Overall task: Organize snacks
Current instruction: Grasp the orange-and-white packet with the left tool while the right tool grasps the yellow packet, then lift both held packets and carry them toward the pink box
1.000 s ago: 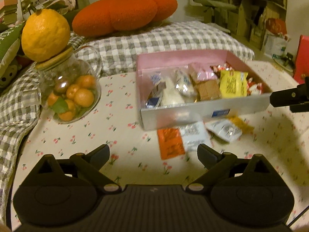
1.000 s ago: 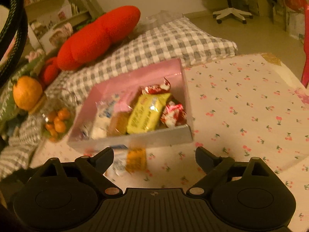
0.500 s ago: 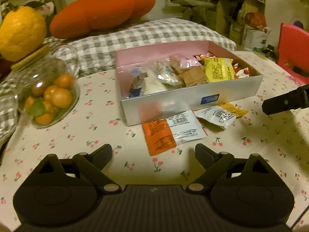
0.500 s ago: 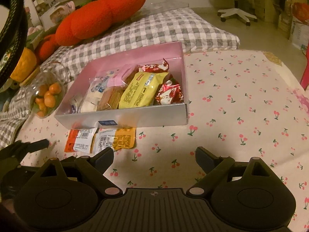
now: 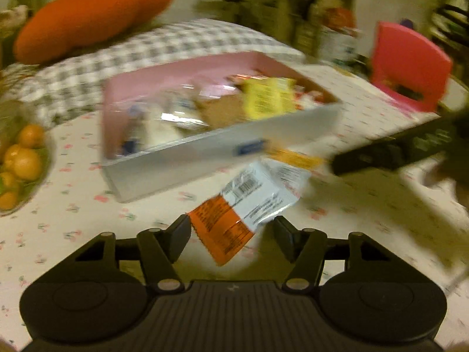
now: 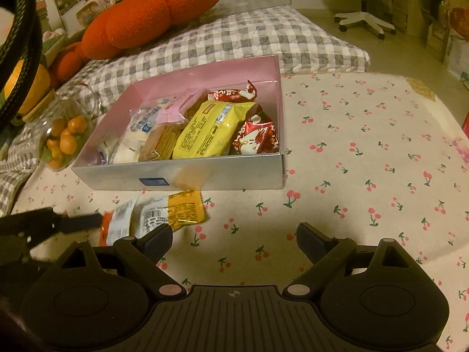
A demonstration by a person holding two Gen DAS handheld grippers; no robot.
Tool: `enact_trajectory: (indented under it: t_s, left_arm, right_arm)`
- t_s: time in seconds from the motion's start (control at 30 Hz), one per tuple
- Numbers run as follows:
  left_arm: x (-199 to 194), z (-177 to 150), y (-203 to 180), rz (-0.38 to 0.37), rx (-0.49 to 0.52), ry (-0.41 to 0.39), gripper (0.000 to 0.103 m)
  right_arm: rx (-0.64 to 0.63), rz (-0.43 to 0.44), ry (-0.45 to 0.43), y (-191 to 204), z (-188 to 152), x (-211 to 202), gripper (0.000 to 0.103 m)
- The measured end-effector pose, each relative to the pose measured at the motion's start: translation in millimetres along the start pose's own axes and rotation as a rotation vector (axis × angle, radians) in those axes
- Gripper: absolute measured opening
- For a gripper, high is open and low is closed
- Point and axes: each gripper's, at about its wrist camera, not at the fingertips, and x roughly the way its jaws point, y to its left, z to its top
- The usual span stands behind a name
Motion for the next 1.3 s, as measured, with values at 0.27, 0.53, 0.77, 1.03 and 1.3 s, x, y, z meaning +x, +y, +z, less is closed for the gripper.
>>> enact_trajectory:
  t_s: [0.27,0.53,0.77,1.03,1.3]
  left_arm:
    - [-2.2,-3.8,-18.5,-0.012,0.155,0.054,0.081]
    - [9.2,2.5,-21.7,0.057,0.117,-0.005,0.085]
    - [7.3,9.4,-9.2,0.078,0.017,0.013,0.048]
    - [-9.8,-2.3,22.8,0.168,-0.126,0.046,0.042]
    - [-18.7,-11.0,29.2,0.187,-0.151,0.058,0.050]
  right_arm:
    - [0.004,0.008,0.007,1.9,3.1,7.1,0.093]
    - [0.014,0.019,0.014,9.0,5.4,14.5,0.093]
    - [0.014,0.031,0.009,14.6,7.6,19.1,0.094]
    - [-0.047,0.084,-0.008,35.2,7.3,27.4,0.094]
    - [-0.152,0.045,-0.062,54.8,2.4,36.7,0.089]
